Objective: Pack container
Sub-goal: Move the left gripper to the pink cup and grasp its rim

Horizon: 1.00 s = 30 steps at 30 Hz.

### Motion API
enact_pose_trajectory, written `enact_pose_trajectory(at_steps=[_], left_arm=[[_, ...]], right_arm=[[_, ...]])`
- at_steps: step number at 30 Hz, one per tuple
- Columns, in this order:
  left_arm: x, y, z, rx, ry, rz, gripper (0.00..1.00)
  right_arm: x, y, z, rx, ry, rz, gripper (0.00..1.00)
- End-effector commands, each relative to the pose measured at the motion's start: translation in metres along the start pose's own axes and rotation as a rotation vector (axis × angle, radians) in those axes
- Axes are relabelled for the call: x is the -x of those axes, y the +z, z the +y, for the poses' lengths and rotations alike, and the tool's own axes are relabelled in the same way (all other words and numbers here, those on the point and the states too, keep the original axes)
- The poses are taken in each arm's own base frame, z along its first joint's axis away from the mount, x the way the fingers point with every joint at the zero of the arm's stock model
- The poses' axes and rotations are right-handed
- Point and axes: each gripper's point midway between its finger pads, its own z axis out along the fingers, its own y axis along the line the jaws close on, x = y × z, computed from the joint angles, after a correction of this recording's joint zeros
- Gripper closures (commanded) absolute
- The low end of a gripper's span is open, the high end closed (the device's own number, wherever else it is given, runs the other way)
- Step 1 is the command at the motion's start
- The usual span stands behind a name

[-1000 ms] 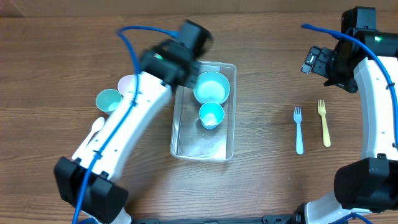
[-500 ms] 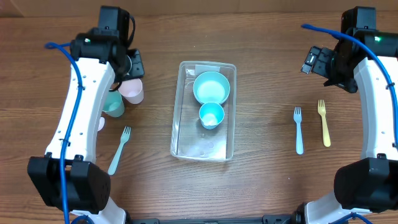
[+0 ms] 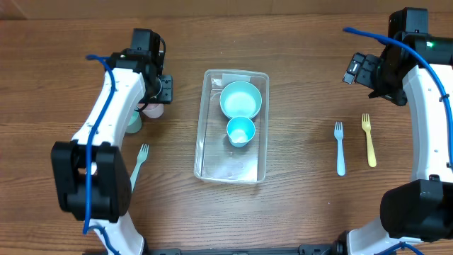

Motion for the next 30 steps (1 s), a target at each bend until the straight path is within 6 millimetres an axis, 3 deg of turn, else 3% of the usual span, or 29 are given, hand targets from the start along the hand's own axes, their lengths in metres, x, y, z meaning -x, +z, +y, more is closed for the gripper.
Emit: enact_pose_trajectory(at_steps=[1,3,7,11,18,24,27,30], left_arm=[[-0.015,0.037,0.001,0.022,0.049,0.090,0.62],[-0.018,0.047,0.000,0.024,0.051,0.110,0.73],[-0.014,0.045,0.000,0.023,0.055,0.100,0.96],[-0.002,0.029,0.000,0.021,0.054,0.082,0.96],[0.039,-0.042,-0.012,0.006,0.069,-0.001,0.96],[0.046,-0.113,-0.071,-0.044,0.194,-0.074,0.96],[0.034,-0.144,-0.115,-0.100,0.268,-0.101,0.96],[0.018,-0.157,-0.145,-0.128,0.285,-0.091,0.96]], right_arm=[[0.007,-0.014,0.000,0.009,0.007,-0.049,0.00],[0.007,-0.014,0.000,0.009,0.007,-0.049,0.00],[0.007,-0.014,0.000,0.009,0.007,-0.049,0.00],[0.007,-0.014,0.000,0.009,0.007,-0.049,0.00],[0.007,-0.014,0.000,0.009,0.007,-0.049,0.00],[0.007,-0.014,0.001,0.010,0.007,-0.049,0.00],[0.007,-0.014,0.000,0.009,0.007,-0.049,0.00],[0.007,-0.014,0.000,0.009,0.007,-0.049,0.00]])
